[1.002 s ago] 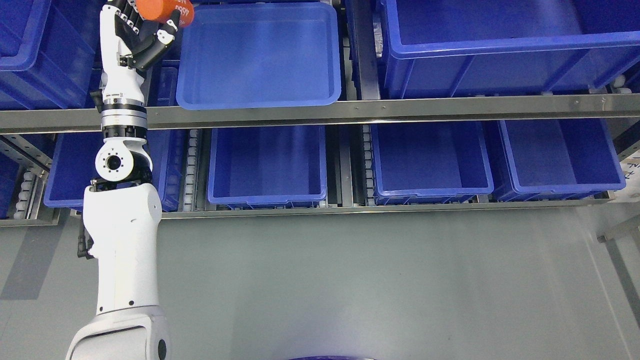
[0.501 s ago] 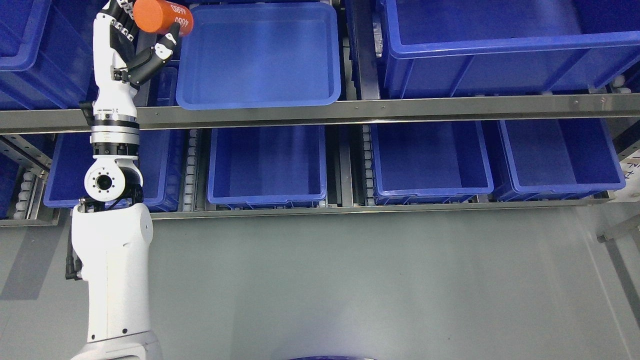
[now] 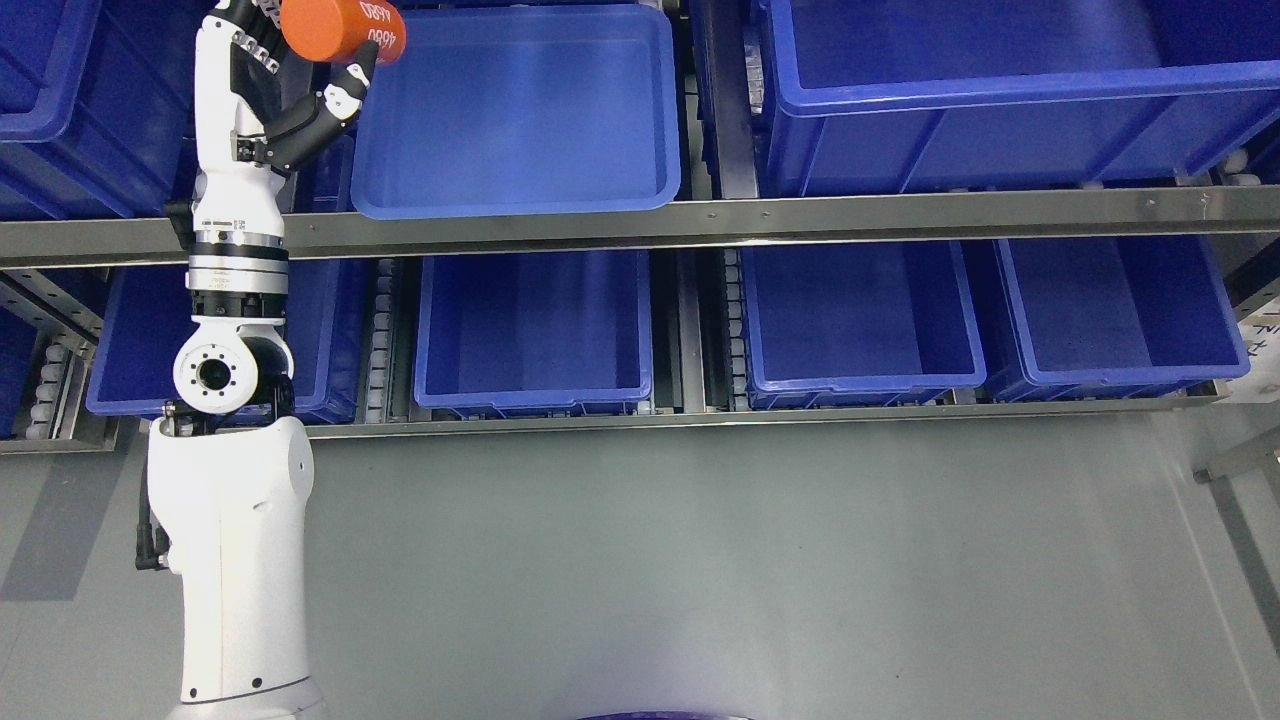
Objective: Grab orange capacitor from left shelf to right desk
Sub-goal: 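Hold the bottle raised in the left hand while turning toward the table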
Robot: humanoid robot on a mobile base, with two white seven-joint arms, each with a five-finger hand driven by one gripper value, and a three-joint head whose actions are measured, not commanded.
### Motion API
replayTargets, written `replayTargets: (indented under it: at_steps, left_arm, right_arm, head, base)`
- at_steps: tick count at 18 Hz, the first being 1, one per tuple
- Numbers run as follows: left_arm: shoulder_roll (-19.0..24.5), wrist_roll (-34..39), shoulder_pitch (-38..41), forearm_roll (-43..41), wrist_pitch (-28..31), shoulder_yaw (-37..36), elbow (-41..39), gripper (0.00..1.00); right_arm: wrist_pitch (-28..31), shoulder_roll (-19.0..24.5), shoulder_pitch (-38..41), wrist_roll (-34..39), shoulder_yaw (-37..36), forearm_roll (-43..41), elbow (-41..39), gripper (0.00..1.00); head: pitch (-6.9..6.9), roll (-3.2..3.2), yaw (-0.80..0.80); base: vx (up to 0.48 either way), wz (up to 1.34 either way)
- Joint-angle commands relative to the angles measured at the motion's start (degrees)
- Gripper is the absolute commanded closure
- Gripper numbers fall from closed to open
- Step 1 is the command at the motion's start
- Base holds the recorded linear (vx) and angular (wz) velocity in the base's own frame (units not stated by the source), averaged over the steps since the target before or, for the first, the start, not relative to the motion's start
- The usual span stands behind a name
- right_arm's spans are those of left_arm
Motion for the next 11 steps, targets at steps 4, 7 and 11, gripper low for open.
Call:
replayTargets:
  at_steps: [4,7,11]
  left_arm:
    - [1.4,-0.3,0.2,1.6,0.9,-1.6,-6.7,0.96]
    - [1.5,-0.3,-0.3,1.6,1.1,-1.6,-6.9,0.96]
    - [1.6,-0.3,-0.2,1.6,1.0,-1.0,-7.3,0.96]
  right_arm:
    - [0.0,-1.0,1.1,0.0,-0.7,0.3,-1.0,0.0]
    - [0.0,-1.0,1.1,0.0,-0.7,0.3,-1.0,0.0]
    - [0.0,-1.0,1.1,0.0,-0.7,0.3,-1.0,0.0]
  head:
    - [0.0,0.0,0.0]
    - [0.0,0.0,0.0]
    - [0.0,0.0,0.0]
  base:
    - [0.001,-0.01]
    - [-0.006,-0.07]
    - [-0.02,-0.12]
